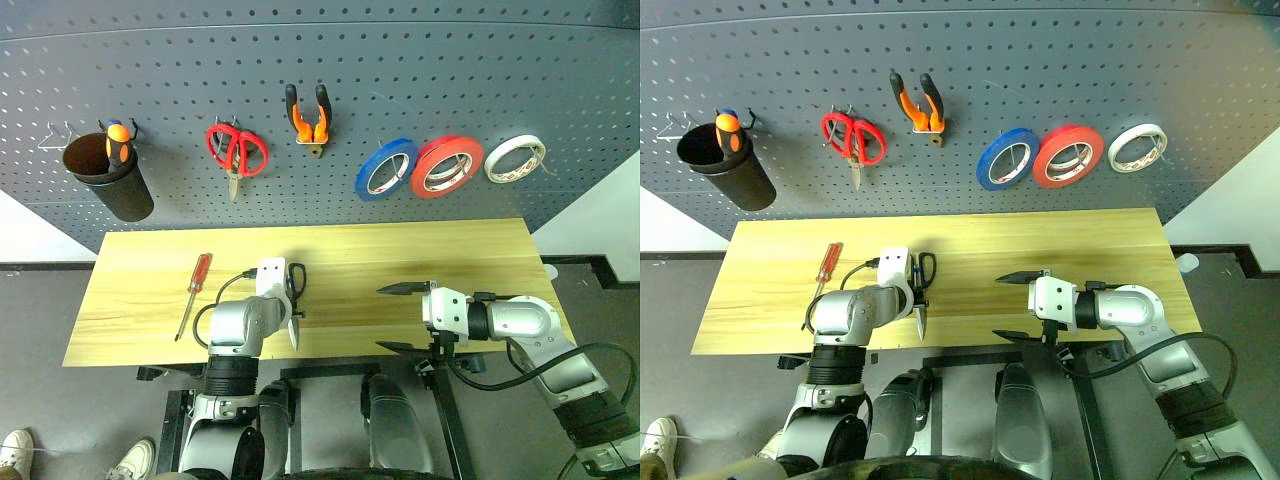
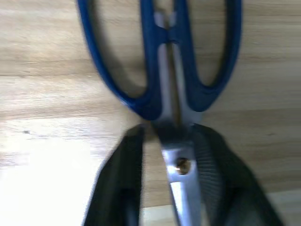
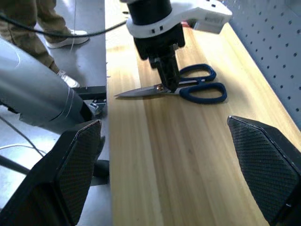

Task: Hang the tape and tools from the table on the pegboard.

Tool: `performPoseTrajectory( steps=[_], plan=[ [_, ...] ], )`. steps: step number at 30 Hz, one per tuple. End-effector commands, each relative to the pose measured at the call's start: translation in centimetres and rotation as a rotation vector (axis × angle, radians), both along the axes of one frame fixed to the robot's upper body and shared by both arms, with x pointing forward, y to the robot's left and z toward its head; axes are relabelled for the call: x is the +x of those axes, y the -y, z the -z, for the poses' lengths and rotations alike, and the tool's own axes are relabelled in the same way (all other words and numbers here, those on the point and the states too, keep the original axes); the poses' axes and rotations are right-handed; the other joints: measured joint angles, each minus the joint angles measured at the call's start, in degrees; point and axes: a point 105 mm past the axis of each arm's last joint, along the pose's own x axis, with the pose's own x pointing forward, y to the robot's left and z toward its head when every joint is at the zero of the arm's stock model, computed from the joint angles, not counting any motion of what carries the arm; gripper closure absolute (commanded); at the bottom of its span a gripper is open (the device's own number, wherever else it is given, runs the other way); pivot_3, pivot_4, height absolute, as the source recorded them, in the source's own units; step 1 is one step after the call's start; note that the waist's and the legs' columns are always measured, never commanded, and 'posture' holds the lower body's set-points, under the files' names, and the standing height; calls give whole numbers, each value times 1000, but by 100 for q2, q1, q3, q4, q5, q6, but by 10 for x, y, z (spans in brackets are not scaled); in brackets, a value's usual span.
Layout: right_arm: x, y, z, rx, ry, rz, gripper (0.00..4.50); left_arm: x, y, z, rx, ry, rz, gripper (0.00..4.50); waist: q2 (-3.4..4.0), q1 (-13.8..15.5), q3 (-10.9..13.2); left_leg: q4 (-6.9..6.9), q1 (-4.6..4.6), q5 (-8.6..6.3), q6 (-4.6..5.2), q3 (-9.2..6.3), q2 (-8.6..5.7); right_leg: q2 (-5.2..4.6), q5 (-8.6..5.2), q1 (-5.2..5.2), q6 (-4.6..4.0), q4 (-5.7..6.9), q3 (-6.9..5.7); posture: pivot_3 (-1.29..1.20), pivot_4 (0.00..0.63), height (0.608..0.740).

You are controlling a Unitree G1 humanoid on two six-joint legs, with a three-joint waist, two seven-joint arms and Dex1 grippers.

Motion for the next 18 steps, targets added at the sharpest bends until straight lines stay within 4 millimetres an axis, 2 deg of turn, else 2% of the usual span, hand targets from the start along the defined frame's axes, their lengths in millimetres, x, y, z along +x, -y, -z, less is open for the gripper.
performPoseTrajectory(
  steps=[1, 2, 10, 12, 14, 16, 18],
  plan=[
    [2, -2, -8, 27, 32, -2, 0, -7, -5, 10, 21, -52, -16, 4039, 0, 1, -1, 0, 0, 0, 0, 0, 0, 0, 0, 0, 0, 0, 0, -71, 210, 729],
    [2, -2, -8, 28, 33, -3, 0, -7, -5, 9, 18, -51, -19, 4354, 1, -7, -1, 0, 1, 0, 0, 0, 0, 1, 0, 0, 0, 0, 0, -71, 210, 729],
    [4, -8, -13, 55, 51, -8, 0, -2, -11, -1, 32, -11, -23, 4378, -1, -16, -2, 0, 3, 0, 0, 0, 1, 1, 1, 1, 1, 2, 0, -72, 207, 729],
    [7, -11, -18, 68, 80, -7, 0, 3, -16, -11, 27, 47, -20, 4378, -1, -31, -2, -1, 2, 0, 0, 0, 1, 1, 1, 1, 0, 1, 0, -74, 204, 729],
    [9, -15, -26, 87, 119, -11, 0, 9, -21, -30, -17, 162, 15, 4378, -1, -44, -2, -1, 2, 0, 0, 0, 2, 2, 1, -1, 0, 2, 0, -74, 206, 729],
    [9, -21, -35, 111, 155, -26, 0, 12, -36, -47, -24, 271, 39, 4378, 0, -45, -2, -3, 1, 1, -2, 0, 5, 4, 5, -8, -6, 5, 1, -74, 205, 729],
    [7, -26, -39, 125, 165, -40, 0, 10, -46, -56, -26, 342, 70, 4378, 0, -34, -2, -5, 1, 2, -4, -1, 6, 5, 14, -10, -21, 9, 1, -73, 204, 729]
  ],
)
